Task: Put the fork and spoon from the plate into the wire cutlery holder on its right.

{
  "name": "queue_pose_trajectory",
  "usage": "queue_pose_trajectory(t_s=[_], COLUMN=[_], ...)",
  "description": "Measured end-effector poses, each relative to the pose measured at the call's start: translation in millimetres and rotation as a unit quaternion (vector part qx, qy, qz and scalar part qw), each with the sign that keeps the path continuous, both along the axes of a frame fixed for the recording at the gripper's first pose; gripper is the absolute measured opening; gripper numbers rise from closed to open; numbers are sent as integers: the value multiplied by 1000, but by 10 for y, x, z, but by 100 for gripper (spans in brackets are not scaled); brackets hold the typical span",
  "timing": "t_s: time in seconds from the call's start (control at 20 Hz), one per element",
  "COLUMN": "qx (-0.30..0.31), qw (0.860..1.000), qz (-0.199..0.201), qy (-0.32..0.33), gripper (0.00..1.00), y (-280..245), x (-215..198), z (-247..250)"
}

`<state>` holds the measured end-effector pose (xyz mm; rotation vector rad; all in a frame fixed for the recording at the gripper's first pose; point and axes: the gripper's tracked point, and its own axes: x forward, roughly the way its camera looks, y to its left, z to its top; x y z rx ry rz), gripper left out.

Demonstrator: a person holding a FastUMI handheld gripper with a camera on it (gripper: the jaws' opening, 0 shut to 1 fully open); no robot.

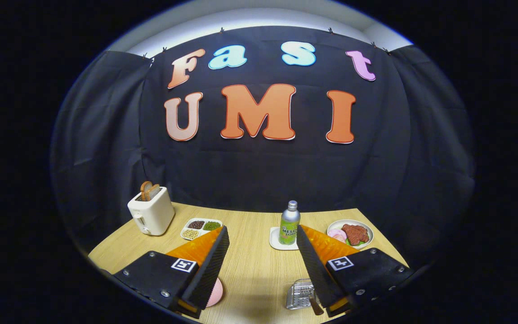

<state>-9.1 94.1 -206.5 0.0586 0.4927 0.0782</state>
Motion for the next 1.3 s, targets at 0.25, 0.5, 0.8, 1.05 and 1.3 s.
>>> queue_pose_trajectory(t_s=[0.25, 0.5, 0.8, 1.05, 1.3], qx=[3, 25, 36, -15, -21], qw=[1000, 996, 978, 948, 922], qz=[17, 54, 97, 150, 163], qy=[2, 71, 183, 282, 349], gripper=[91, 91, 92, 92, 91], y=[516, 1229, 1826, 2083, 2259], x=[-137, -444, -894, -1280, -1459], z=[-73, -564, -1271, -1787, -2102])
